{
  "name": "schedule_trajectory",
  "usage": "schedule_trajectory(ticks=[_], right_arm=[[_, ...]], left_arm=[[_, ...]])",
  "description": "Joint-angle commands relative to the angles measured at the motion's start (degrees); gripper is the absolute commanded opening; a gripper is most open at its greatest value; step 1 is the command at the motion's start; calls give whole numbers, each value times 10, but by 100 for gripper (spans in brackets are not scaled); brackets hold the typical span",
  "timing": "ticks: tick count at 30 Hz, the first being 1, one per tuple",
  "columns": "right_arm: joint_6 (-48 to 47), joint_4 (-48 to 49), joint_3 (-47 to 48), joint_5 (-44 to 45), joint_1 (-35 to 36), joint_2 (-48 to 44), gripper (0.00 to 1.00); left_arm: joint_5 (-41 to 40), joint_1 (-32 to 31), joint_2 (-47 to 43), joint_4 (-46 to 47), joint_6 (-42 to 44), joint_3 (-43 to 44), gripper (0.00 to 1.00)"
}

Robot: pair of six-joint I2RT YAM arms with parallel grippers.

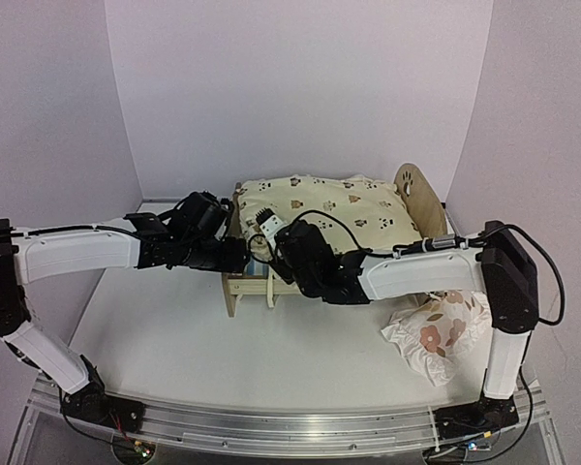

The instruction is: Set up the pet bed

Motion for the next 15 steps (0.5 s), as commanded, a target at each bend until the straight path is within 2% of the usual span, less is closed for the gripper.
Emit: schedule_trajectory(ticks=[1,5,10,15], right_arm=[[22,-44,24,31,-5,16,7],[59,-95,14,24,-4,14,14],[103,-230,38,-11,-3,15,36],[131,-288,38,-44,1,-32,45]], left_arm=[[24,-3,-36,-67,-4,-3,97],[29,-8,-54,-105,-7,-4,99],[26,-9,-88,-134,-11,-12,99],[4,-8,-104,-126,-6,-23,95]])
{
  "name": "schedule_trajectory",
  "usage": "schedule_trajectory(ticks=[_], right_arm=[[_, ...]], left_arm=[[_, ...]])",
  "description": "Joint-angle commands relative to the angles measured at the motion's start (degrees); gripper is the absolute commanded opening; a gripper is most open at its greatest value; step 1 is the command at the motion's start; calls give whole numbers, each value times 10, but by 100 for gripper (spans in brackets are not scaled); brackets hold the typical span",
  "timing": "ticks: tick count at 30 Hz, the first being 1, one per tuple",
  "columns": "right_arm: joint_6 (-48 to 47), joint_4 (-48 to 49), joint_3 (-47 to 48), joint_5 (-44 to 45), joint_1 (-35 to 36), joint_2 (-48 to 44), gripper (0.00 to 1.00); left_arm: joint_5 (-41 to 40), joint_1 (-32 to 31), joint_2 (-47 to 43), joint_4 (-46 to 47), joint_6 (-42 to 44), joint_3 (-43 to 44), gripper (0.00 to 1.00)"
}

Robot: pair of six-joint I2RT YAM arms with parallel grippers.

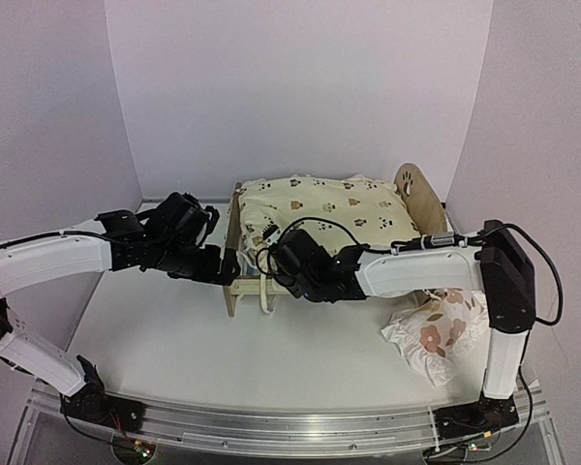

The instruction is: Set up the pet bed

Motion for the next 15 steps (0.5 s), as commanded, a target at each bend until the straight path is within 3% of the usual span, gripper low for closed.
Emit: schedule_trajectory(ticks=[1,5,9,12,15], right_arm=[[39,-111,14,-38,3,-53,47],[59,-146,10,-73,13,-121,50],[135,-134,-69,-203,19,-199,50],[167,-32,-167,-320,37,-229,50],[176,131,-248,-369,76,-209,50]], left_arm=[[-21,-1,-20,-5,0,-7,93],[-26,-1,-11,9,3,-10,84],[-32,-1,-5,26,9,-14,81],[-34,-1,6,31,12,-10,80],[-37,-1,14,39,14,-7,79]])
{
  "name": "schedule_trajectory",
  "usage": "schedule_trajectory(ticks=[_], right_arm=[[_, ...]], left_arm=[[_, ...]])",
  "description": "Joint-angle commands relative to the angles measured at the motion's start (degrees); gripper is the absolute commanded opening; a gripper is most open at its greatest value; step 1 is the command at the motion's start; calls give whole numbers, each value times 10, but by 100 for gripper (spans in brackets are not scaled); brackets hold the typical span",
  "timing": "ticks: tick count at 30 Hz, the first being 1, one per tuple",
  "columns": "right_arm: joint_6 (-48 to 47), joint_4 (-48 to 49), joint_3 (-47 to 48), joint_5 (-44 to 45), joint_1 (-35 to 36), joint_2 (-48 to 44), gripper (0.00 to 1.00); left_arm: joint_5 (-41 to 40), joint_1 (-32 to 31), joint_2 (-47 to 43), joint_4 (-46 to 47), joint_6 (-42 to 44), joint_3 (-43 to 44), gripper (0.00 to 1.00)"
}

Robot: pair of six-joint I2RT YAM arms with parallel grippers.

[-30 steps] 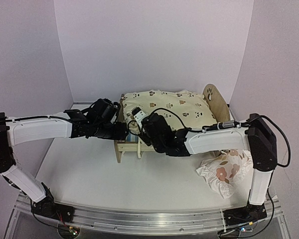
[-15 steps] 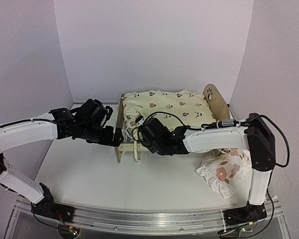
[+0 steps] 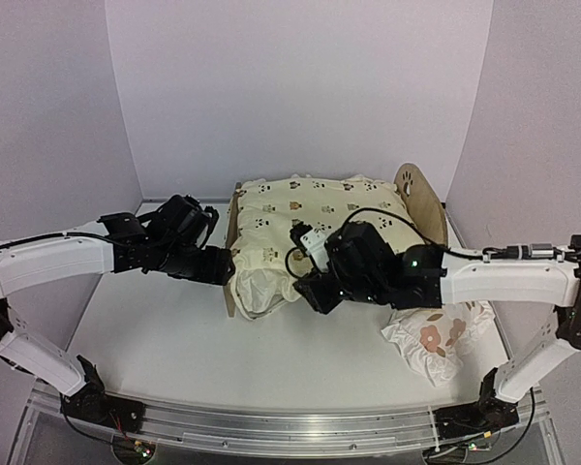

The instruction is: Set up the pet bed

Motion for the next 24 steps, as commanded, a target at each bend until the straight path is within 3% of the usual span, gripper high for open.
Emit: schedule_trajectory(ticks=[1,6,10,14,19,24], right_arm=[[38,200,-96,-143,63,52,50],[-26,359,-78,-121,133,165,45],[-25,465,-46,-91,136,274,37],[-44,570,-10,-48,137,366,36],[-126,644,39,43,133,438,37],[-117,650,69,30,92,473,38]], left_arm=[[-14,-1,14,27,10,4,79],[-16,-1,16,27,11,4,76],[-26,-1,1,18,9,-3,76],[-38,-1,-28,9,5,-17,76],[-55,0,-55,-1,3,-32,76],[-67,1,-71,-2,2,-44,76]])
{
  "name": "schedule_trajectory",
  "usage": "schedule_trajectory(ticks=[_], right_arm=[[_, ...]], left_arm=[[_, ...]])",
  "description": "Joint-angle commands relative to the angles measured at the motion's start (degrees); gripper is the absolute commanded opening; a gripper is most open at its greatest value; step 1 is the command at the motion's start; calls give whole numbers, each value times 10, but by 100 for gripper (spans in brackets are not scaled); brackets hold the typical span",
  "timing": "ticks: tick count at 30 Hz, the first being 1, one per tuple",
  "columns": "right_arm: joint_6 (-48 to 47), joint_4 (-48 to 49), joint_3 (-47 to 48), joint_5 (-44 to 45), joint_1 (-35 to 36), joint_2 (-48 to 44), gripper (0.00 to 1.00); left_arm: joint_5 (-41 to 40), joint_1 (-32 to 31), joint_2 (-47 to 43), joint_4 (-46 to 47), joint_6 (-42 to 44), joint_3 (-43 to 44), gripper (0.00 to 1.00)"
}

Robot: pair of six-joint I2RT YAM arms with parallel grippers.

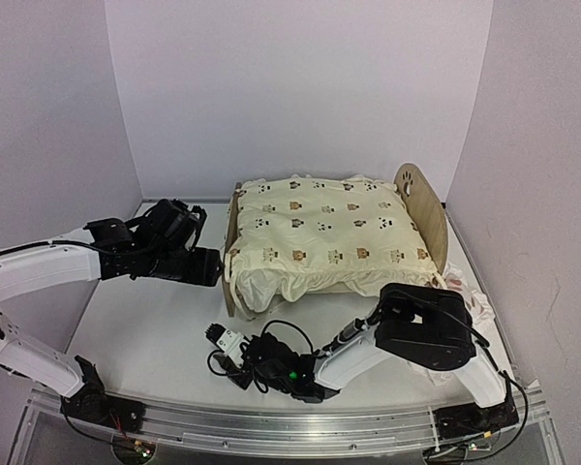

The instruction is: Set up the pet bed

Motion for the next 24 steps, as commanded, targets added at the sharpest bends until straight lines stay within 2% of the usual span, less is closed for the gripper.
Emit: schedule_trajectory(ticks=[1,10,24], right_arm=[[-9,67,31,23,-44,18,38],[21,70,-10,-6,-120,1,38],[-22,107,11,-31,-137,30,39]], left_arm=[[-27,1,-26,-2,2,-12,76],[-28,2,-31,9,11,-19,76],[-29,2,-34,14,18,-31,76]])
